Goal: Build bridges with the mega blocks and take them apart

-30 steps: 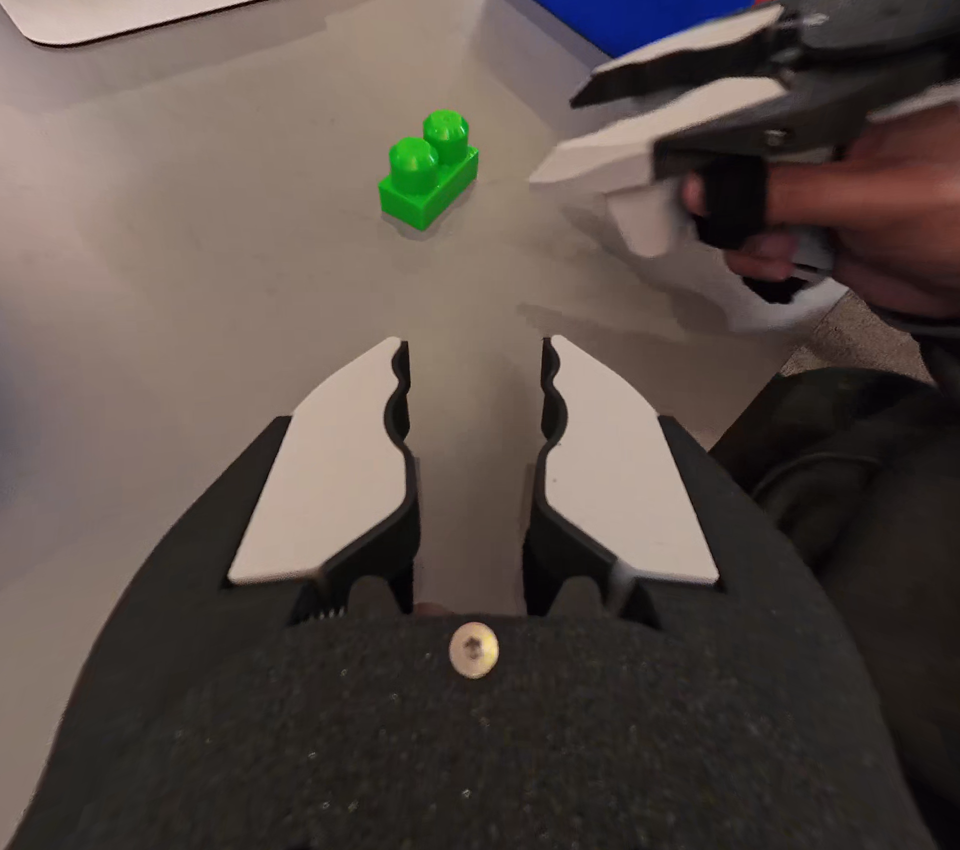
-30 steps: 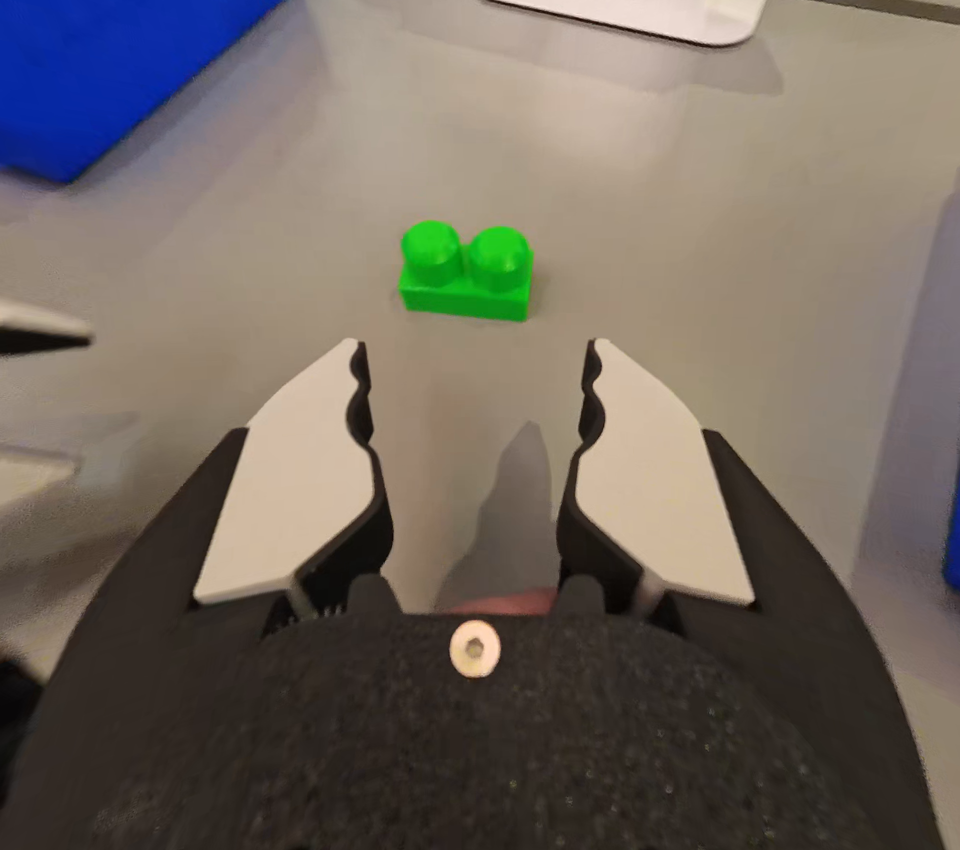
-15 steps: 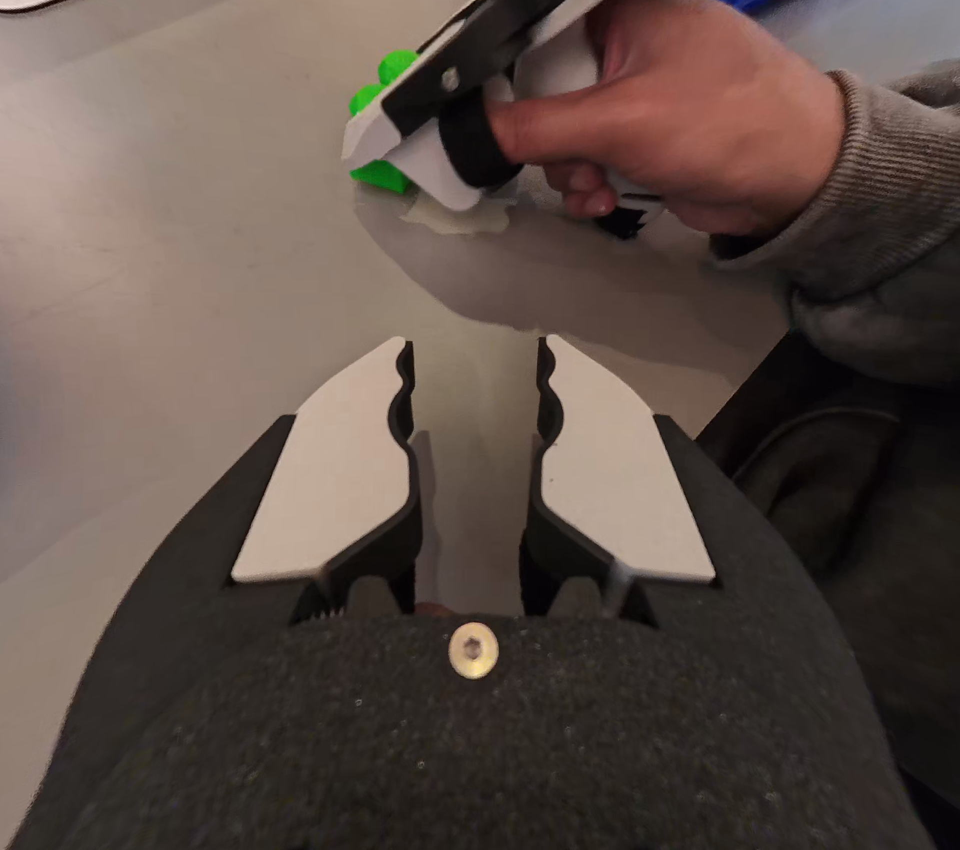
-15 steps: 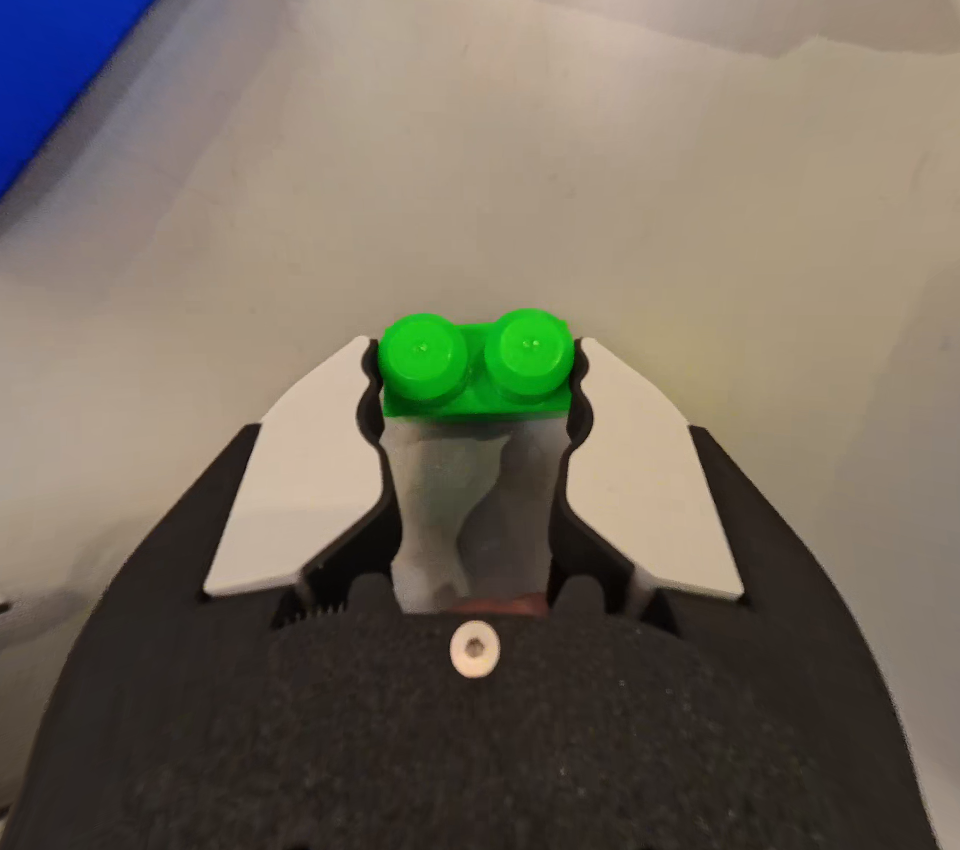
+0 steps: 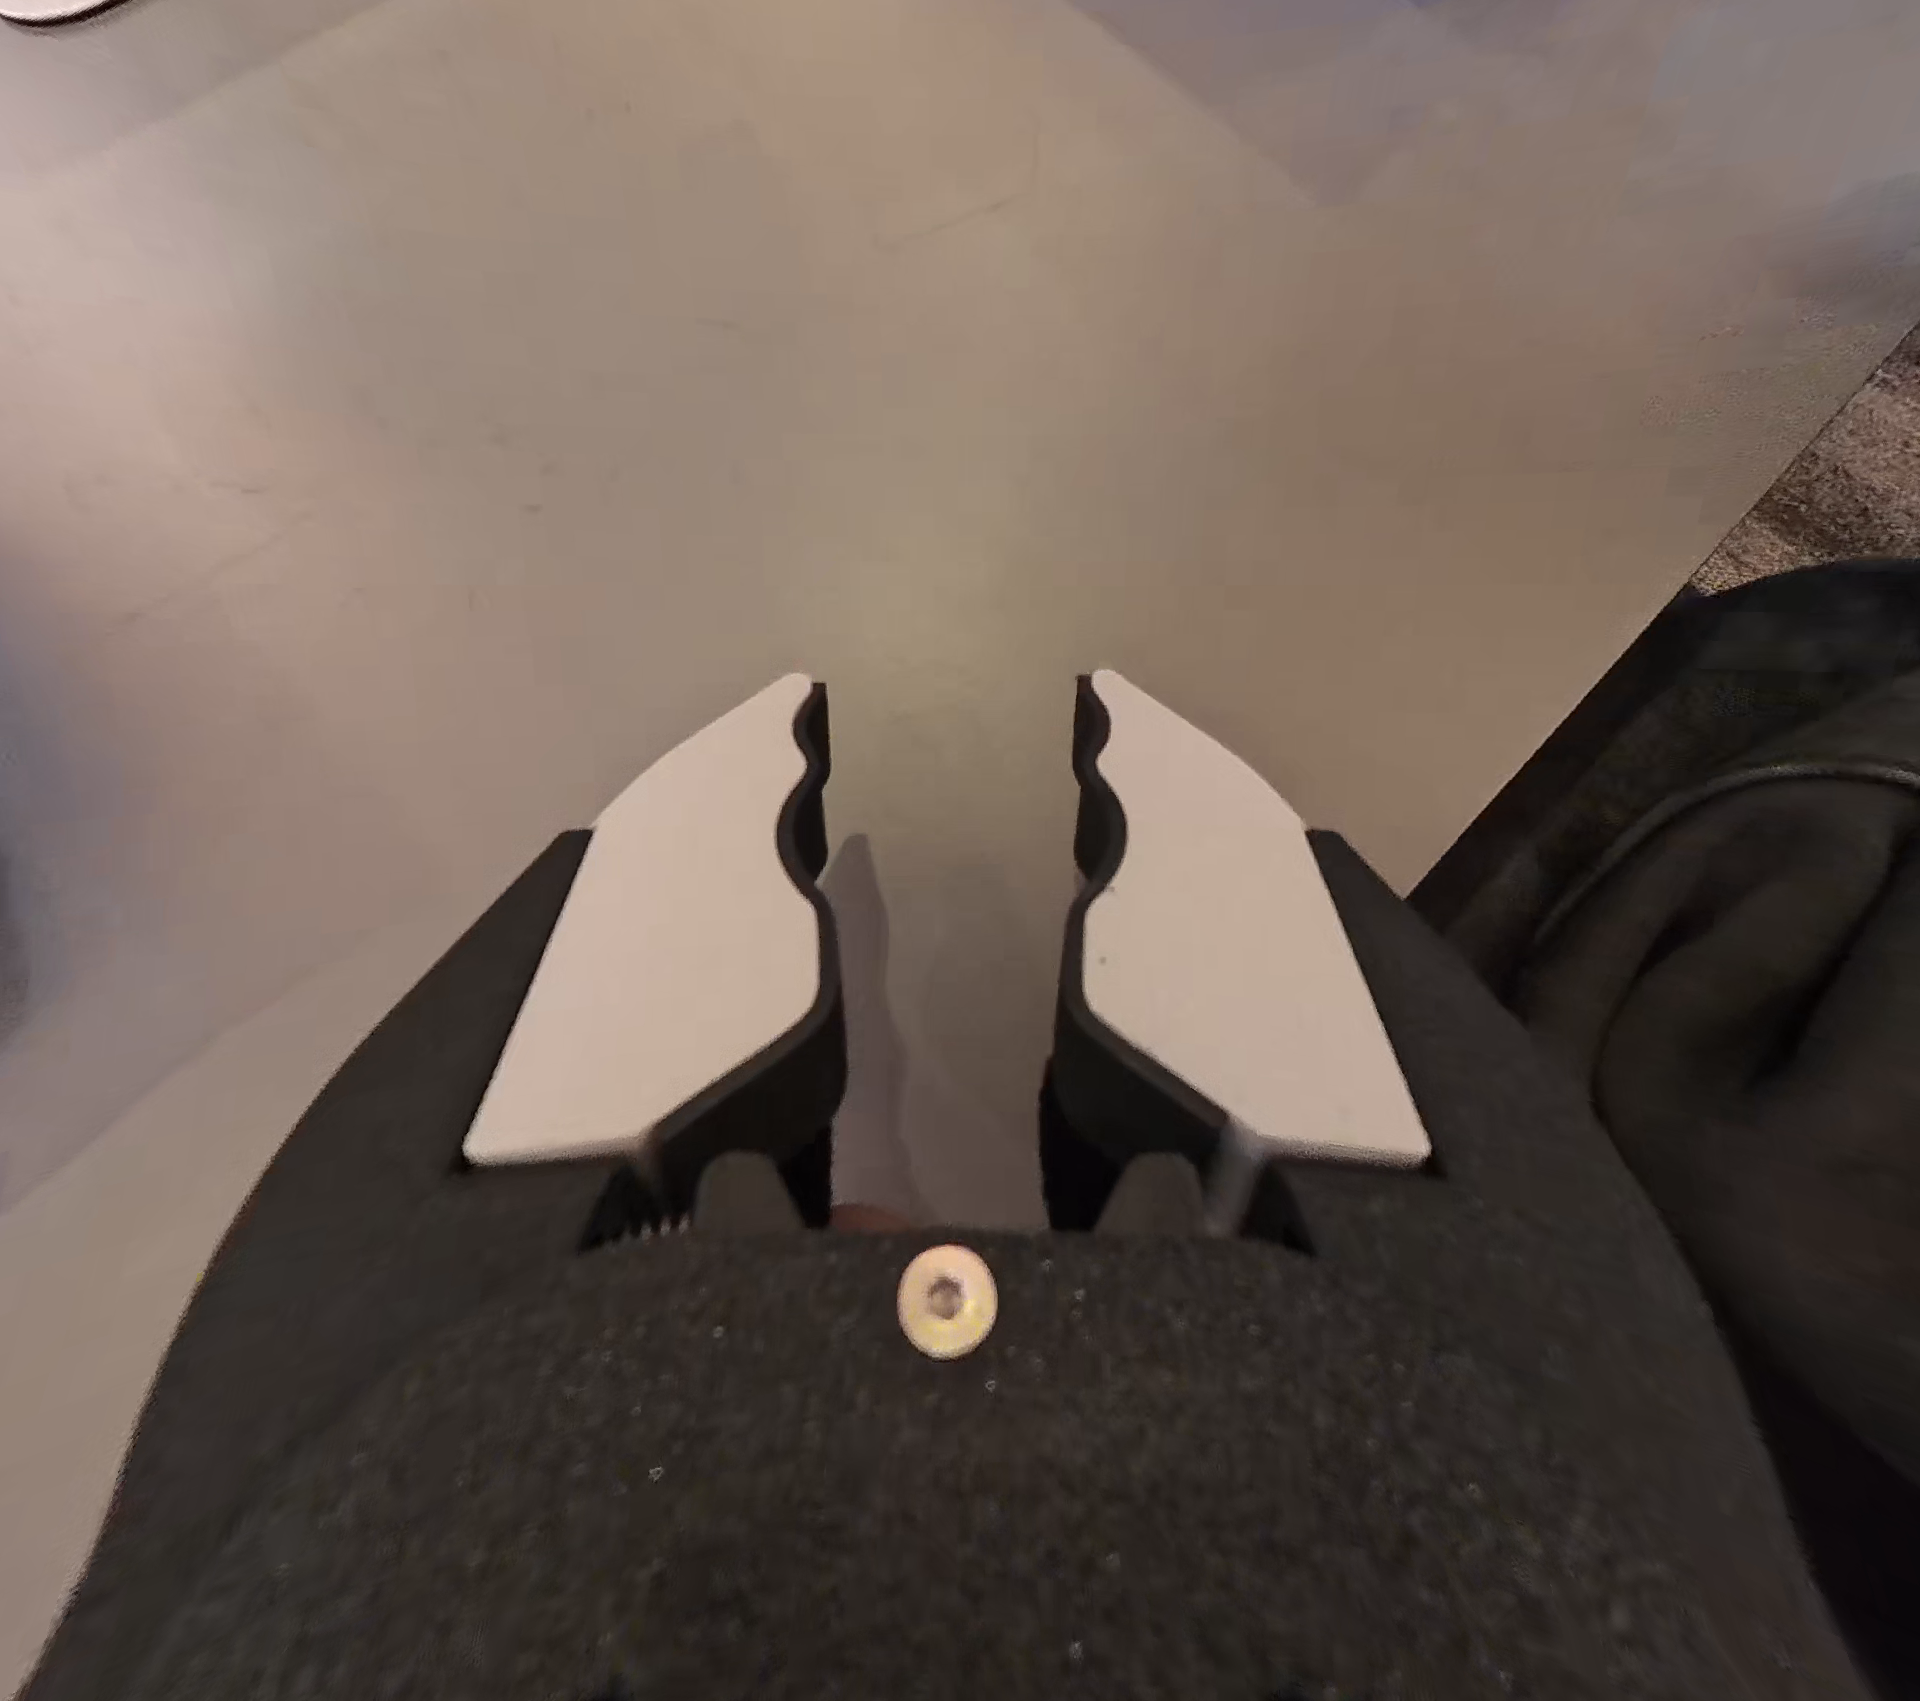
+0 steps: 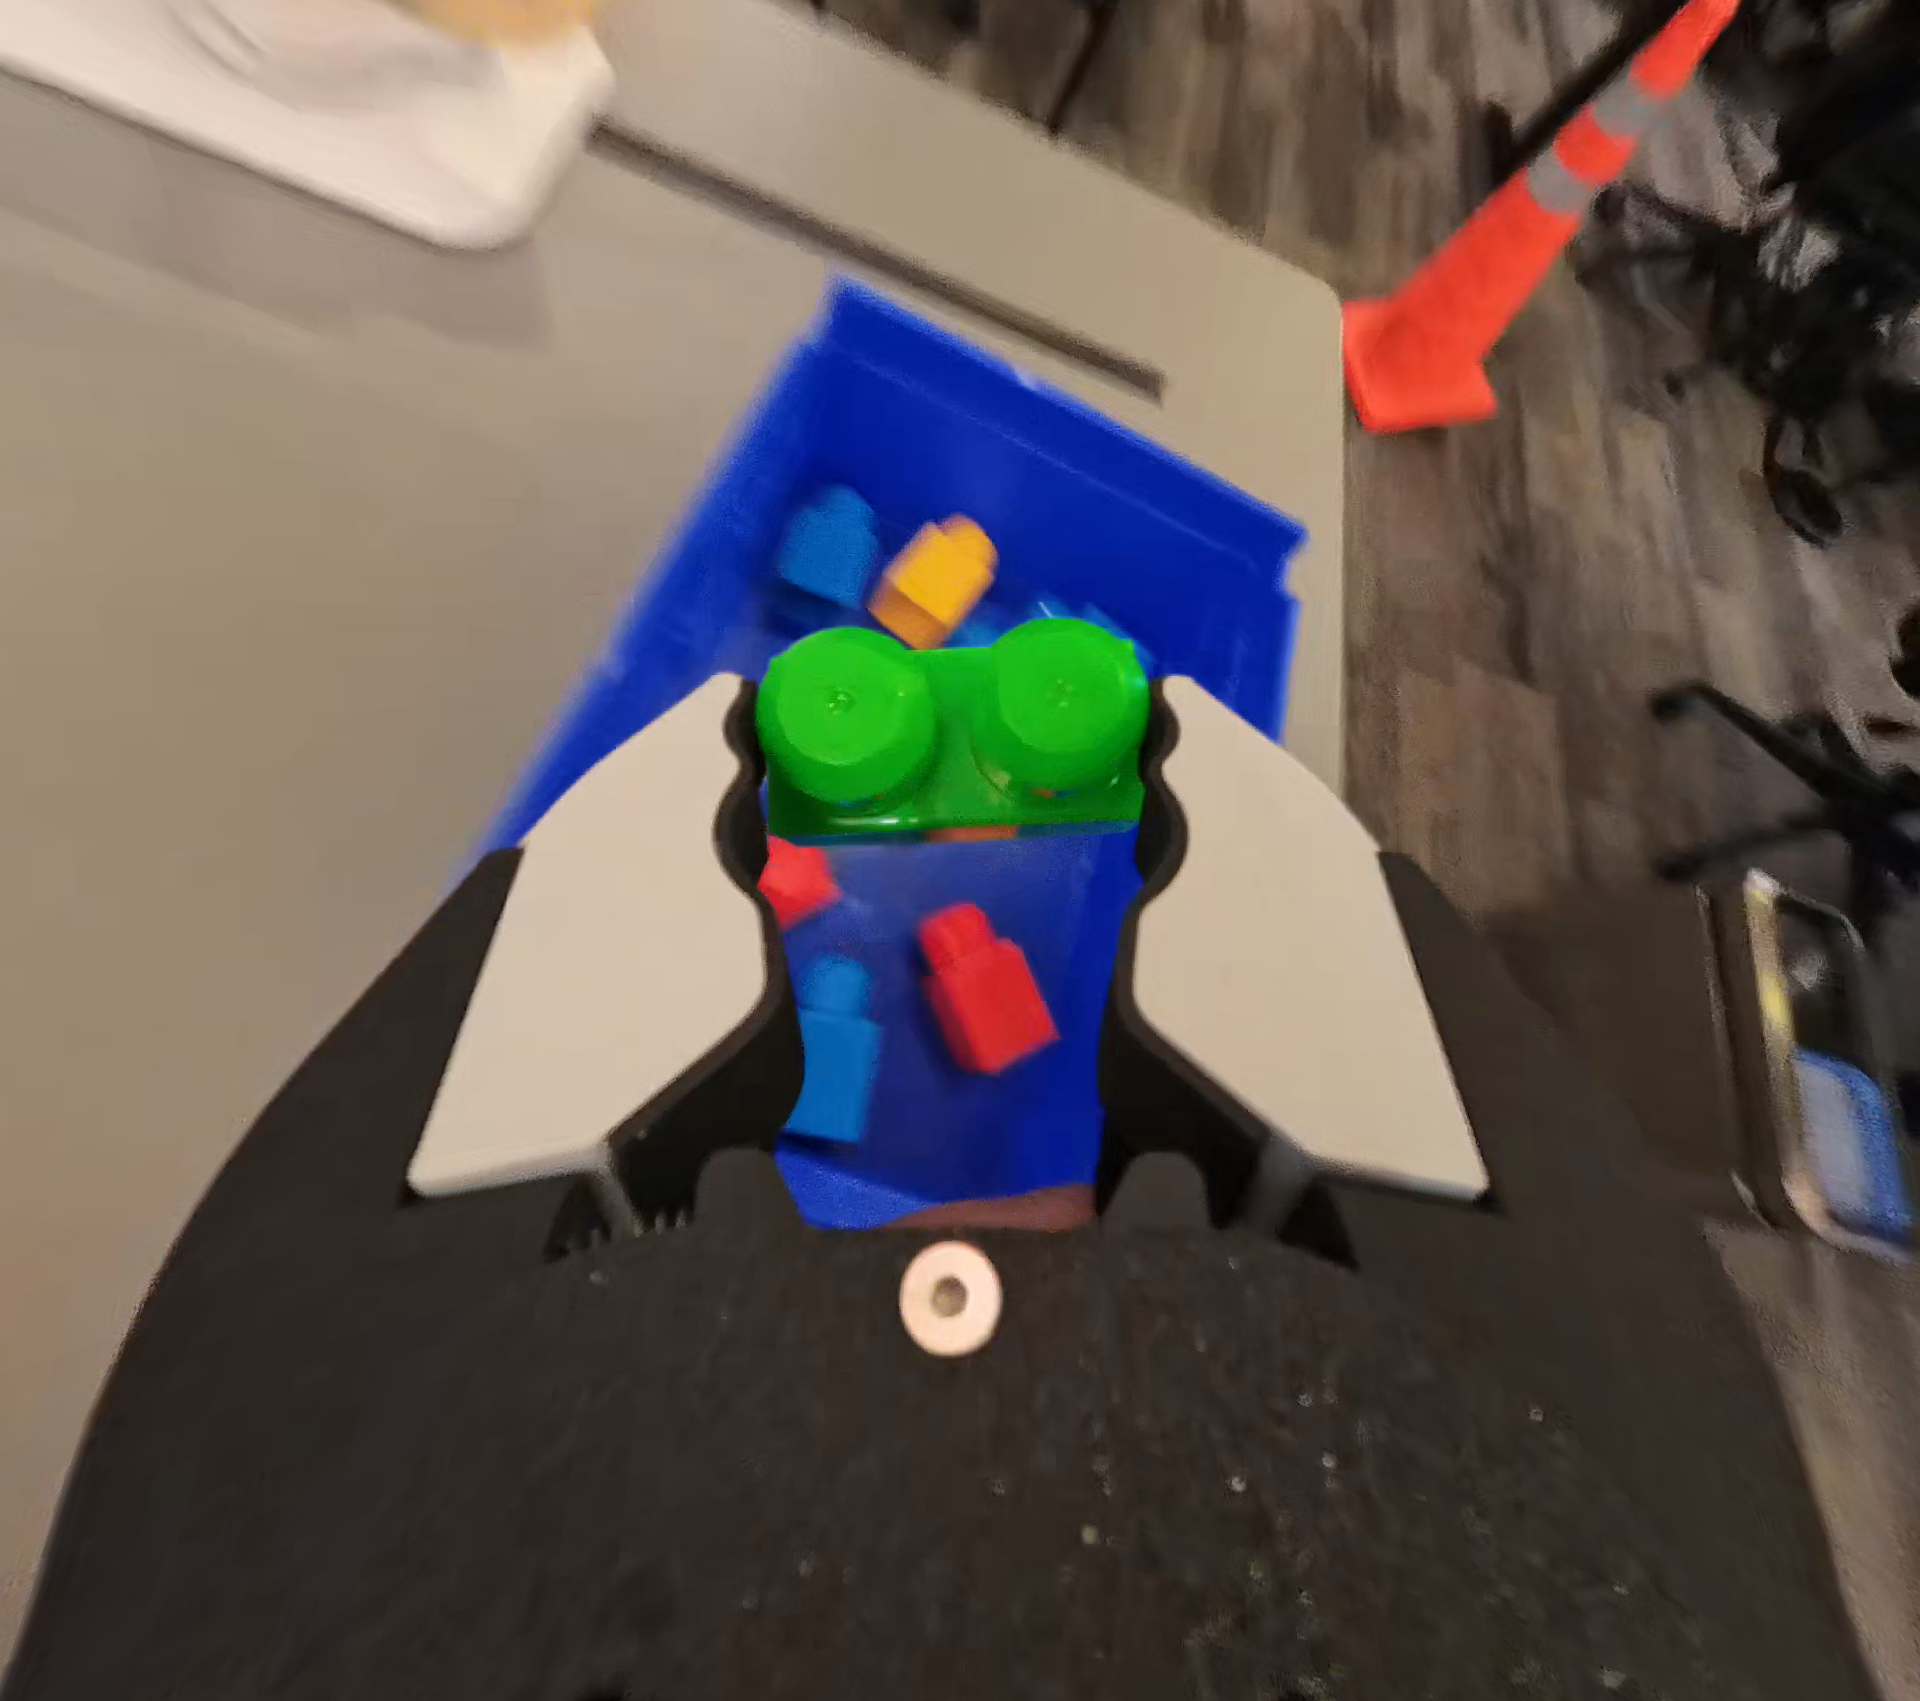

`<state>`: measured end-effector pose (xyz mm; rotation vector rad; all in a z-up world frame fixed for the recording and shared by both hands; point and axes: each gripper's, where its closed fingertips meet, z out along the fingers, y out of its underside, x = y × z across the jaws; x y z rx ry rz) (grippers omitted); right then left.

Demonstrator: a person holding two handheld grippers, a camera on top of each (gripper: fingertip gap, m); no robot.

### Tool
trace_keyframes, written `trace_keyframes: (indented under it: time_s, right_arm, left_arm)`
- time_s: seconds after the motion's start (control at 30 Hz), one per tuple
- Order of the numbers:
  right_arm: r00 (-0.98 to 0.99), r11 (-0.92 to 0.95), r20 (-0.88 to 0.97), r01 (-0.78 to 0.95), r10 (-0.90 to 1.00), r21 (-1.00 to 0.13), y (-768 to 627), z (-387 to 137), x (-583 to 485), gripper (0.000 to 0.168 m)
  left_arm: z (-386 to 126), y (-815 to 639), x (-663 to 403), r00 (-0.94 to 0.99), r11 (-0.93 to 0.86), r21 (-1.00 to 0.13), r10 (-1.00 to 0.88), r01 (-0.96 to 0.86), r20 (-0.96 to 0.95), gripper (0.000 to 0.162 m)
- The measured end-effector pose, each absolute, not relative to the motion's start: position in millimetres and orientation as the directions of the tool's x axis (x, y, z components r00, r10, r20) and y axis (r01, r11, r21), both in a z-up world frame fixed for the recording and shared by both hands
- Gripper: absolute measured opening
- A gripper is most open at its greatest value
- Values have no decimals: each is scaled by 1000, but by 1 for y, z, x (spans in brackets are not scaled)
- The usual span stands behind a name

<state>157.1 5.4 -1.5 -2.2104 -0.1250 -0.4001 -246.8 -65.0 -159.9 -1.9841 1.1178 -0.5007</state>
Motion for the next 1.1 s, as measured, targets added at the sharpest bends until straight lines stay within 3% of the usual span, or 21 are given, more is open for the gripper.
trace_keyframes:
  time_s: [0.17,0.33,0.47,0.63,0.83,0.97,1.1]
  right_arm:
    - [955,-874,292,181,47,-452,19,-100,232,70]
    - [936,-938,276,280,219,-205,15,-166,237,70]
    - [919,-942,293,311,264,-128,13,-185,237,70]
    - [917,-918,349,295,194,-265,20,-161,232,78]
    - [900,-743,431,334,69,-580,3,-78,177,72]
    - [953,-453,277,303,124,-839,-16,-36,89,56]
    - [970,-357,57,141,235,-923,-29,-44,18,64]
  left_arm:
    - [-163,-64,-247,533,-286,-779,-843,-558,-73,45]
    - [-168,-61,-249,536,-274,-762,-837,-587,-111,45]
    - [-172,-60,-250,537,-274,-752,-834,-600,-124,45]
    - [-174,-62,-249,535,-285,-750,-838,-597,-107,45]
    - [-170,-64,-245,536,-312,-773,-843,-553,-43,45]
    - [-172,-58,-249,555,-317,-770,-830,-553,-57,45]
    - [-172,-57,-249,559,-322,-774,-828,-546,-50,45]
